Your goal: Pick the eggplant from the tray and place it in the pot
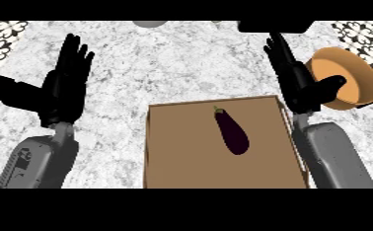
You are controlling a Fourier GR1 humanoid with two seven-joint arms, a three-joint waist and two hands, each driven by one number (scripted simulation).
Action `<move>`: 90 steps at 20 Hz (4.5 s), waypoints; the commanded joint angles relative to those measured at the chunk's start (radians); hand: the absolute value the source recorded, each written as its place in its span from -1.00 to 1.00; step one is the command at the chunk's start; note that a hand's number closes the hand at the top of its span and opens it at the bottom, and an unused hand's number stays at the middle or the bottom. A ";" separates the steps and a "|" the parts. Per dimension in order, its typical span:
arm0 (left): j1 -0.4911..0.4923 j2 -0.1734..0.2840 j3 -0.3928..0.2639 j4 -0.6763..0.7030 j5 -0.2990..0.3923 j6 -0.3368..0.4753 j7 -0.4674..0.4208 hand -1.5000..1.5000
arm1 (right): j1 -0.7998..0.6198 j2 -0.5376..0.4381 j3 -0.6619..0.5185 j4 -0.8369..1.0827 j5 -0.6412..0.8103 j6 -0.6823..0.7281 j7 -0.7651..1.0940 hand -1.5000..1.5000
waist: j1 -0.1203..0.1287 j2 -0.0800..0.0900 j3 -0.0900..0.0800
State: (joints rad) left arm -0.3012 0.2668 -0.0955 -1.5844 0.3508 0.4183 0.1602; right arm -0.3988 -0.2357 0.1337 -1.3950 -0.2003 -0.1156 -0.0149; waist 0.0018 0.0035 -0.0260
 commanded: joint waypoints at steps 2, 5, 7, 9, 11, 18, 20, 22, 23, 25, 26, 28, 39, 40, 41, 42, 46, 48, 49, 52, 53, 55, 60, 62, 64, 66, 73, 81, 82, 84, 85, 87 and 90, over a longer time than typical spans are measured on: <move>0.097 0.003 -0.020 -0.041 -0.032 -0.026 -0.068 0.00 | 0.013 -0.117 -0.033 -0.120 -0.005 0.136 -0.142 1.00 | -0.004 -0.010 0.026; 0.107 0.028 -0.064 -0.016 -0.125 -0.015 -0.128 0.00 | -0.020 -0.194 -0.052 -0.238 0.003 0.244 -0.345 1.00 | -0.029 -0.017 0.030; 0.134 0.029 -0.062 -0.003 -0.102 -0.030 -0.115 0.00 | -0.003 -0.395 -0.086 -0.134 0.318 0.068 -0.250 1.00 | -0.065 -0.014 0.012; 0.210 0.010 -0.109 -0.019 -0.136 -0.046 -0.193 0.00 | 0.127 -0.270 -0.161 -0.122 0.286 -0.088 -0.335 -1.00 | -0.035 -0.008 0.026; 0.296 -0.014 -0.129 -0.078 -0.131 -0.053 -0.234 0.00 | 0.302 -0.192 -0.088 -0.220 0.288 -0.066 -0.541 -1.00 | -0.016 -0.010 0.027; 0.356 -0.043 -0.161 -0.063 -0.167 -0.081 -0.305 0.00 | 0.525 -0.183 -0.014 -0.493 0.325 -0.020 -0.679 -1.00 | -0.013 -0.008 0.026; 0.305 -0.013 -0.107 -0.024 -0.154 -0.101 -0.287 0.00 | 0.552 -0.233 -0.020 -0.600 0.378 -0.021 -0.537 -1.00 | -0.017 -0.008 0.025; 0.309 -0.032 -0.128 -0.008 -0.171 -0.094 -0.324 0.00 | 0.514 -0.256 0.051 -0.527 0.515 -0.029 -0.444 -1.00 | -0.009 -0.006 0.024; 0.320 -0.040 -0.128 -0.009 -0.158 -0.098 -0.326 0.00 | 0.519 -0.293 0.050 -0.589 0.547 -0.016 -0.349 -1.00 | -0.013 -0.008 0.022; 0.285 -0.036 -0.118 0.003 -0.153 -0.099 -0.300 0.00 | 0.529 -0.346 0.103 -0.590 0.646 0.029 -0.274 -1.00 | -0.016 -0.007 0.021; 0.329 -0.042 -0.136 -0.018 -0.175 -0.083 -0.327 0.00 | 0.555 -0.358 0.138 -0.585 0.708 0.035 -0.243 -1.00 | -0.008 -0.009 0.021; 0.298 -0.031 -0.113 0.007 -0.156 -0.111 -0.336 0.00 | 0.543 -0.400 0.170 -0.619 0.759 0.110 -0.119 -1.00 | -0.009 -0.006 0.020; 0.289 -0.072 -0.110 0.034 -0.194 -0.120 -0.323 0.00 | 0.319 -0.142 0.404 -0.527 1.020 0.306 0.292 -1.00 | 0.002 -0.003 0.026; 0.305 -0.080 -0.090 0.056 -0.184 -0.145 -0.362 0.00 | 0.349 -0.167 0.329 -0.488 0.970 0.302 0.205 -1.00 | 0.000 -0.003 0.026; 0.302 -0.092 -0.103 0.026 -0.206 -0.121 -0.333 0.00 | 0.307 -0.109 0.372 -0.522 0.999 0.353 0.298 -1.00 | 0.001 -0.004 0.026; 0.283 -0.066 -0.095 -0.011 -0.200 -0.123 -0.281 0.00 | 0.287 -0.098 0.389 -0.467 1.026 0.353 0.318 -1.00 | 0.003 -0.003 0.026; 0.234 -0.103 -0.097 0.045 -0.210 -0.125 -0.279 0.00 | 0.337 -0.123 0.374 -0.413 1.083 0.343 0.312 -1.00 | -0.003 -0.003 0.026; 0.241 -0.121 -0.070 0.091 -0.212 -0.138 -0.331 0.00 | 0.283 -0.067 0.356 -0.348 1.087 0.371 0.313 -1.00 | -0.001 -0.003 0.026; 0.284 -0.098 -0.071 0.010 -0.210 -0.149 -0.297 0.00 | 0.272 -0.035 0.369 -0.301 1.103 0.360 0.307 -1.00 | 0.002 -0.004 0.026; 0.259 -0.059 -0.020 -0.008 -0.198 -0.188 -0.241 0.00 | 0.294 -0.042 0.344 -0.251 1.119 0.330 0.226 -1.00 | 0.001 -0.003 0.026; 0.263 -0.097 -0.052 -0.032 -0.221 -0.155 -0.223 0.00 | 0.209 -0.016 0.293 -0.174 1.102 0.346 0.208 -1.00 | 0.003 -0.003 0.026; 0.328 -0.087 -0.063 -0.075 -0.247 -0.174 -0.231 0.00 | 0.335 -0.067 0.302 -0.288 1.119 0.330 0.173 -1.00 | -0.001 -0.004 0.026; 0.261 -0.129 -0.018 0.038 -0.248 -0.200 -0.293 0.00 | 0.223 0.042 0.294 -0.094 1.202 0.304 0.163 -1.00 | 0.000 -0.003 0.026; 0.239 -0.117 0.003 0.039 -0.246 -0.224 -0.263 0.00 | 0.265 0.070 0.321 -0.117 1.238 0.277 0.178 -1.00 | -0.001 -0.004 0.026; 0.342 -0.180 -0.074 0.009 -0.306 -0.175 -0.355 0.00 | 0.196 0.097 0.290 -0.063 1.239 0.299 0.183 -1.00 | 0.002 -0.004 0.026; 0.300 -0.177 -0.034 0.053 -0.288 -0.210 -0.349 0.00 | 0.249 0.057 0.248 -0.038 1.233 0.254 0.087 -1.00 | -0.001 -0.004 0.026; 0.339 -0.164 -0.016 -0.010 -0.282 -0.217 -0.306 0.00 | 0.198 0.107 0.285 -0.039 1.334 0.146 0.077 1.00 | 0.002 -0.004 0.026; 0.298 -0.160 0.006 -0.032 -0.310 -0.227 -0.247 0.00 | 0.219 0.096 0.238 0.014 1.369 0.051 -0.042 1.00 | 0.000 -0.004 0.026; 0.330 -0.171 0.004 -0.008 -0.304 -0.238 -0.279 0.00 | 0.164 0.122 0.214 0.004 1.355 0.099 -0.017 1.00 | 0.001 -0.004 0.026; 0.257 -0.157 0.045 0.001 -0.270 -0.258 -0.244 0.00 | 0.264 0.081 0.225 -0.138 1.347 0.114 -0.019 1.00 | -0.005 -0.005 0.026; 0.299 -0.156 0.040 -0.013 -0.271 -0.269 -0.263 0.00 | 0.276 0.090 0.232 -0.047 1.379 0.008 -0.073 1.00 | -0.002 -0.004 0.026; 0.292 -0.203 -0.012 -0.008 -0.336 -0.220 -0.250 0.00 | 0.215 0.100 0.233 -0.088 1.375 0.185 -0.032 1.00 | -0.001 -0.004 0.026; 0.256 -0.186 0.025 0.030 -0.311 -0.235 -0.273 0.00 | 0.278 0.017 0.264 -0.212 1.327 0.364 -0.043 1.00 | -0.007 -0.005 0.025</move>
State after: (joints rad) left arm -0.0234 0.0802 -0.0846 -1.5737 0.0376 0.1903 -0.1042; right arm -0.1616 -0.1822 0.3676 -1.5254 1.1365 0.1191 -0.0606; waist -0.0029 -0.0035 -0.0029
